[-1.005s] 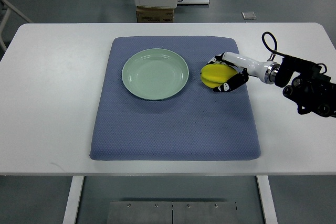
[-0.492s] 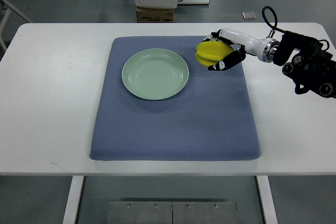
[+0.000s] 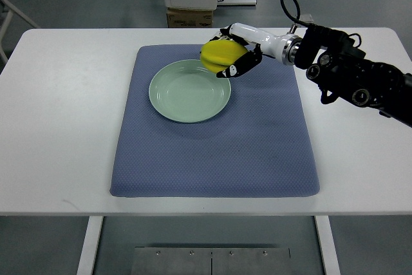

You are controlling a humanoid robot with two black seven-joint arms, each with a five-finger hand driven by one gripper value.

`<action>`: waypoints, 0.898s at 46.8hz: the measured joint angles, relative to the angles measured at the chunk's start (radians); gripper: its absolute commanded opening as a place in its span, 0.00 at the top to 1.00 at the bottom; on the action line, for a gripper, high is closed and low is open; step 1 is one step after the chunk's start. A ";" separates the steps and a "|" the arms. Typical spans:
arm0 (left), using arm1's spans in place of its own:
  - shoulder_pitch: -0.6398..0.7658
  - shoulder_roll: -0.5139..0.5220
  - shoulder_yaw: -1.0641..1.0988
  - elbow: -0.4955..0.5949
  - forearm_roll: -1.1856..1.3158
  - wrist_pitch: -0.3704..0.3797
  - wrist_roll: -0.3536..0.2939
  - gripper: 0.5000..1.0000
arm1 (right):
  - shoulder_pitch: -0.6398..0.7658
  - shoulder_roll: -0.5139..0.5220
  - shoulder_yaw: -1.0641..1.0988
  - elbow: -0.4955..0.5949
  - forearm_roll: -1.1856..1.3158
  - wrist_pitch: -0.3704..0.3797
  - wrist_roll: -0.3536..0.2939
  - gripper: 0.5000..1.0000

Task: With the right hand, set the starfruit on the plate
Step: 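Carry the held starfruit with the right hand over the green plate, then lower the starfruit onto the plate and open the right hand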

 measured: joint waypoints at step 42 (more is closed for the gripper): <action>0.000 0.000 0.000 0.000 0.000 0.000 0.000 0.00 | -0.022 0.129 -0.077 -0.078 0.000 -0.001 -0.015 1.00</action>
